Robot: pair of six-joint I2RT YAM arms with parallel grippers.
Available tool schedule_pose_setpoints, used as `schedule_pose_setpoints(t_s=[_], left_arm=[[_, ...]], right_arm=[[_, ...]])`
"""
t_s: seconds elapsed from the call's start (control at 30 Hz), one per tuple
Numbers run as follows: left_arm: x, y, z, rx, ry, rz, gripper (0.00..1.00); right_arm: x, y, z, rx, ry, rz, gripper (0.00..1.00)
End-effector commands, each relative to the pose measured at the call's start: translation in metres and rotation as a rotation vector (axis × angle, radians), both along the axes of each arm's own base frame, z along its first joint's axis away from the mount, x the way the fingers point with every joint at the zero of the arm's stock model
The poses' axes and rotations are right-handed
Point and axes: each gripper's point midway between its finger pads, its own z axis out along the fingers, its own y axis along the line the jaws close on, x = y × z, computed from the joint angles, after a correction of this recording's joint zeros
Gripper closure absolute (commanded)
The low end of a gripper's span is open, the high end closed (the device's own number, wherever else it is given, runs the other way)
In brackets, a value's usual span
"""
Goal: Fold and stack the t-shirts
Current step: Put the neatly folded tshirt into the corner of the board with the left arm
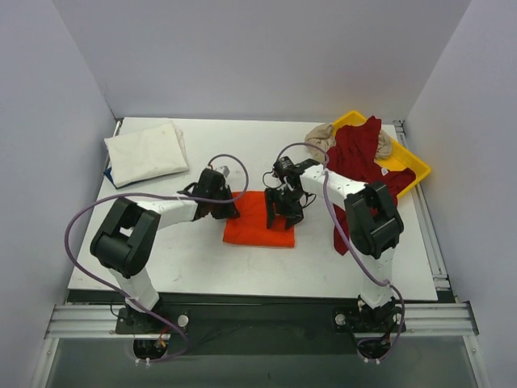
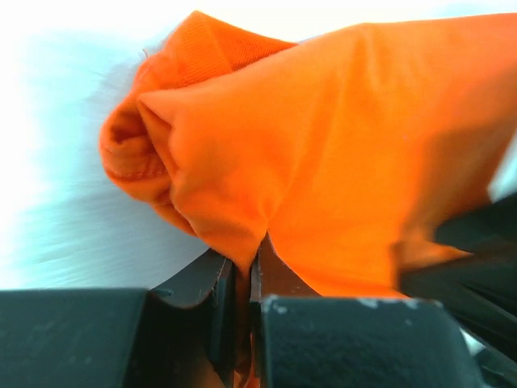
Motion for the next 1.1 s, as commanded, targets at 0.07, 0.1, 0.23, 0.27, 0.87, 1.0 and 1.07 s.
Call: schedule_pose_setpoints(t_s=[0.07, 0.1, 0.23, 0.27, 0.87, 1.0, 1.07], left_arm=[[0.016, 0.082, 0.019, 0.48, -0.024, -0.076, 1.0], [0.018, 0.088, 0.024, 0.513, -0.021, -0.088, 1.0], [0.04, 0.102, 0.044, 0.617, -0.066, -0.141, 1.0], [0.05, 0.105, 0.051, 0.655, -0.094, -0.153, 1.0], [0.145, 0.154, 0.123, 0.832, -0.145, -0.161, 1.0], [0.158, 0.162, 0.139, 0.843, -0.15, -0.163, 1.0], [0.17, 0.164, 0.155, 0.844, -0.182, -0.149, 1.0]], right_arm=[[-0.013, -0.019, 0.026, -0.004, -0.012, -0.025, 0.41], [-0.013, -0.02, 0.027, -0.003, -0.015, -0.028, 0.41], [-0.017, -0.034, 0.028, -0.016, -0.017, -0.047, 0.41], [-0.018, -0.036, 0.03, -0.016, -0.023, -0.051, 0.41], [-0.028, -0.057, 0.024, -0.054, -0.021, -0.071, 0.41], [-0.029, -0.058, 0.022, -0.055, -0.017, -0.071, 0.41], [-0.03, -0.059, 0.022, -0.057, -0.014, -0.073, 0.41]])
